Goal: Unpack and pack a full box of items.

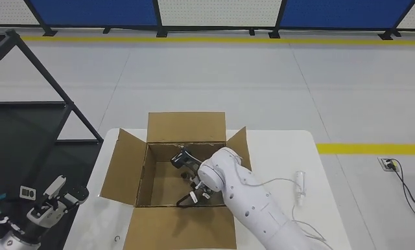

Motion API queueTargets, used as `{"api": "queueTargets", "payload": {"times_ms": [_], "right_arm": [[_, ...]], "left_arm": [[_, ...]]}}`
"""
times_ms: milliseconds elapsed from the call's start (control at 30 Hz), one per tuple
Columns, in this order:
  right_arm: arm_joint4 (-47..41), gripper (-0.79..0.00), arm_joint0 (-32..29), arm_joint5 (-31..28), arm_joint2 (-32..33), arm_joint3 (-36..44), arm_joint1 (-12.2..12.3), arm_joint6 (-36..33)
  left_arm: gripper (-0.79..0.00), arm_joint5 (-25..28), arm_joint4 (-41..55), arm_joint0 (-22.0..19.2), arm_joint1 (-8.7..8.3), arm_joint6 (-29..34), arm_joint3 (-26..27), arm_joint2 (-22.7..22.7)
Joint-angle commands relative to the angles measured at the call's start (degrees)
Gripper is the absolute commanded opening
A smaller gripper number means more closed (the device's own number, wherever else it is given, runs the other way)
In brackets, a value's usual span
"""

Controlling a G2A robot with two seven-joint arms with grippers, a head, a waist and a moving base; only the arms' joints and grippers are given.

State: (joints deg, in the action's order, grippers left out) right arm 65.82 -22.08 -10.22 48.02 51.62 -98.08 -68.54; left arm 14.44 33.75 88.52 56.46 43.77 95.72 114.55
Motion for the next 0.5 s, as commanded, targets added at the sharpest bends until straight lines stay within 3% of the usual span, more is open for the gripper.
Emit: {"api": "queueTargets", "payload": {"times_ms": [0, 200, 467], "right_arm": [[1.23, -0.785, -1.43, 0.35, 0.74, 1.9, 0.62, -1.7], [0.99, -0.785, -1.57, -1.46, 1.87, -1.1, 1.08, -2.48], [1.39, -0.785, 2.02, -1.44, -1.94, -9.67, -1.02, 0.86]], "left_arm": [[0.0, 0.0, 0.0, 0.0, 0.0, 0.0, 0.0, 0.0], [0.0, 0.0, 0.0, 0.0, 0.0, 0.0, 0.0, 0.0], [0.0, 0.0, 0.0, 0.0, 0.0, 0.0, 0.0, 0.0]]}}
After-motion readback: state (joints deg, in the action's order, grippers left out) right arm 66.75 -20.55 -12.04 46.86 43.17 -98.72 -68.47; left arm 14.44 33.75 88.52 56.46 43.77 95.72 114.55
